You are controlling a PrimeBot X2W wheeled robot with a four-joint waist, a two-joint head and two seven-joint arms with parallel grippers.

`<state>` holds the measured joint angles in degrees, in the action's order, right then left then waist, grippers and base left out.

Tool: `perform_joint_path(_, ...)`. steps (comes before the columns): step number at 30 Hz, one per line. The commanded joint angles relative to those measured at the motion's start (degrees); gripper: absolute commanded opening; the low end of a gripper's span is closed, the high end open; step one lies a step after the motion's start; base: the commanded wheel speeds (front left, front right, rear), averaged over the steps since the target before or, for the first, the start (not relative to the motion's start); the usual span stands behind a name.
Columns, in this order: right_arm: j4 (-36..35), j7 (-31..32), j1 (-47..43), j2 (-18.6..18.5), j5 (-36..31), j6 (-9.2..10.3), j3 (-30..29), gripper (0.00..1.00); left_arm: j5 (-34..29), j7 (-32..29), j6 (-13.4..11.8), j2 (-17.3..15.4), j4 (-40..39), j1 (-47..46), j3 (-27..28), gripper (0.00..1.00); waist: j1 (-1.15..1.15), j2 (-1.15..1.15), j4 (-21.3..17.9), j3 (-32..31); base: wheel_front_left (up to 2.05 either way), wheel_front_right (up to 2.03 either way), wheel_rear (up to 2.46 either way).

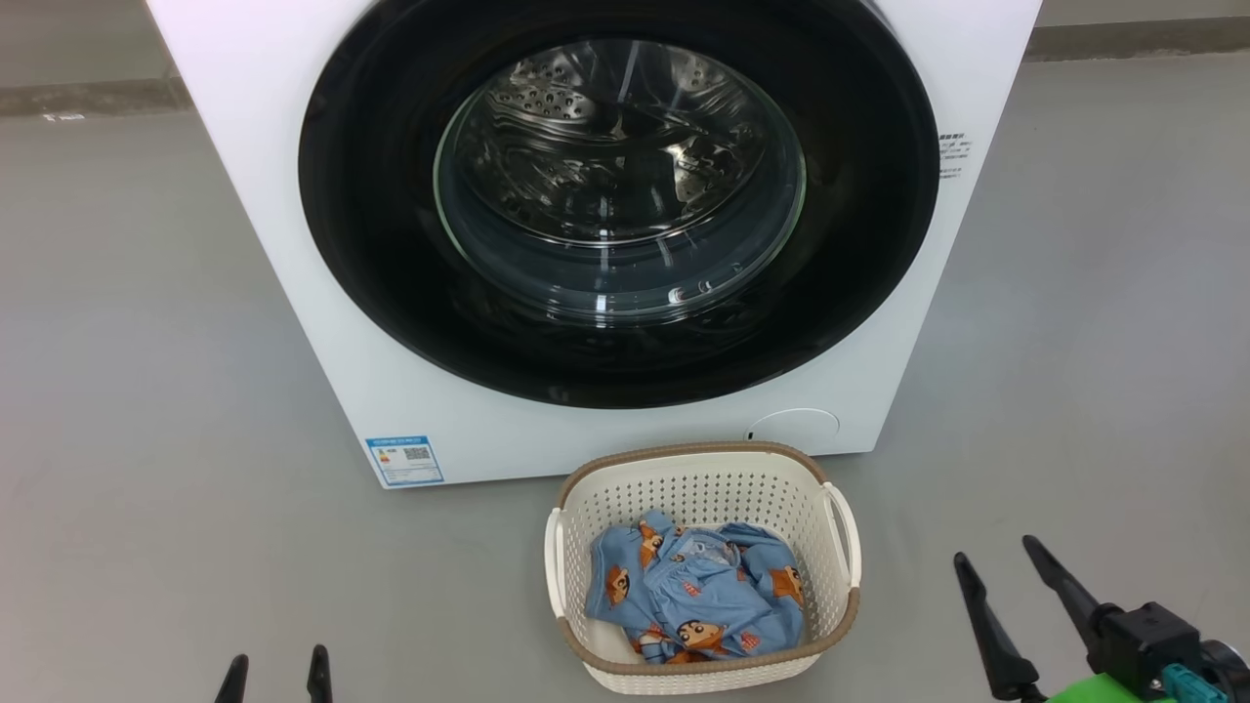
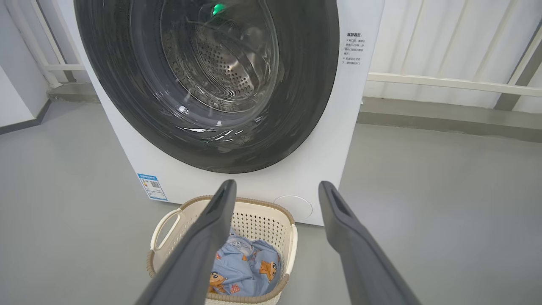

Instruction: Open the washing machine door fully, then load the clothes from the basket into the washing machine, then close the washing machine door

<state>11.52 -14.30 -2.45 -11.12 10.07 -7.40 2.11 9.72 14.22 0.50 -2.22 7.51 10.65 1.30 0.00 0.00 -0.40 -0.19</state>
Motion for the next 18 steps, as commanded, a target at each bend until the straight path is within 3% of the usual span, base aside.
perform_joint_path(1,-1.68,-0.70,0.03,-0.71,-0.46,-0.09,0.34,1.00,-0.44,0.78,-0.43,-0.65,-1.59,-1.05,2.16,1.00,0.00,0.00,-0.04,0.00,0.00,0.00,0.00)
perform_joint_path(18,-1.61,-0.70,0.25,-0.82,-0.63,-0.09,-0.11,1.00,0.40,0.78,-0.74,-0.65,-1.34,-1.29,1.96,1.00,0.00,0.00,-0.20,0.18,0.00,0.00,0.00)
